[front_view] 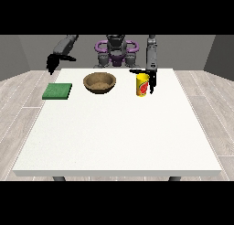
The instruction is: Pick the cup and pour the ball into the bowl, then pick the bowl and place it on the pad
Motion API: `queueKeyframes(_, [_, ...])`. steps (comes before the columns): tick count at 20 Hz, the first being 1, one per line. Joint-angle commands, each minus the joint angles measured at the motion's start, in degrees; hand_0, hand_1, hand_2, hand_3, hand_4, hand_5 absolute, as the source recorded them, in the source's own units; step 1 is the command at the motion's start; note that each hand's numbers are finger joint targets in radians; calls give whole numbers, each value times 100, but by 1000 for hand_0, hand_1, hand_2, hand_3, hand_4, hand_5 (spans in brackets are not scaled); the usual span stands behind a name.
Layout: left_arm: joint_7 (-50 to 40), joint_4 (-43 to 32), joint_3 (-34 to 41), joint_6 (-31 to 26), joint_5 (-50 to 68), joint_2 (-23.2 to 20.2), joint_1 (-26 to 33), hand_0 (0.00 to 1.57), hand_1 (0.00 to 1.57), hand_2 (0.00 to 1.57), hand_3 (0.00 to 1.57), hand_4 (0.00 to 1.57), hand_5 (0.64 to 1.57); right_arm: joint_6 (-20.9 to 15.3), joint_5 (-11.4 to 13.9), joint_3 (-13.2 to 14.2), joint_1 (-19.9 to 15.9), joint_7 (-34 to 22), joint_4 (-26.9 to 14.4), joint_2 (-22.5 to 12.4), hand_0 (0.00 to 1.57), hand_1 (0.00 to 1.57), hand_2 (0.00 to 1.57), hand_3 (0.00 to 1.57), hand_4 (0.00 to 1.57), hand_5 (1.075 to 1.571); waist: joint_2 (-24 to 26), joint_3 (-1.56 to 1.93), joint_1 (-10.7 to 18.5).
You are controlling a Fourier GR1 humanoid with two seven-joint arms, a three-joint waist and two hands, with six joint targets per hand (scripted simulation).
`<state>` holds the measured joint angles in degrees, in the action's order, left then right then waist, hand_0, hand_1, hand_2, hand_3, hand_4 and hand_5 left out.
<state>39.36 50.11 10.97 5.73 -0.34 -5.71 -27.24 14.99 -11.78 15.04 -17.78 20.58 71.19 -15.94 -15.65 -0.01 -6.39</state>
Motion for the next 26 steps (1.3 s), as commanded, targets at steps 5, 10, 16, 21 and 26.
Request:
queueKeyframes(5, [291, -540, -211, 1608, -1124, -297, -64, 1294, 1294, 1571, 1571, 805, 1513, 100, -132, 64, -309, -119, -100, -124, 0, 0, 0, 0, 0, 1563, -146, 4, -295])
queueKeyframes(10, [239, -875, -109, 2150, -1218, -187, -461, 1331, 1331, 1571, 1571, 864, 1509, 542, -439, 451, -458, 102, -372, -617, 0, 0, 0, 0, 0, 1557, -403, 2, -509])
queueKeyframes(16, [-194, -762, -525, 2729, -1749, -11, -506, 1356, 1356, 1571, 1571, 950, 1525, 836, -411, 709, -364, 372, -1291, -989, 0, 0, 0, 0, 0, 1555, 100, 9, -144])
queueKeyframes(21, [-1577, -542, -1351, 2529, -2621, -103, -516, 1388, 1388, 1571, 1571, 1023, 1536, 615, -174, 672, 113, 131, -1934, -918, 0, 0, 78, 0, 0, 1560, 1454, 18, 337])
queueKeyframes(26, [-2555, -448, -2037, 2768, -3666, -20, -650, 1375, 1375, 1571, 1571, 1143, 1567, 849, -89, 844, 336, 667, -2509, -1198, 0, 0, 0, 0, 0, 1560, 1605, 15, 696])
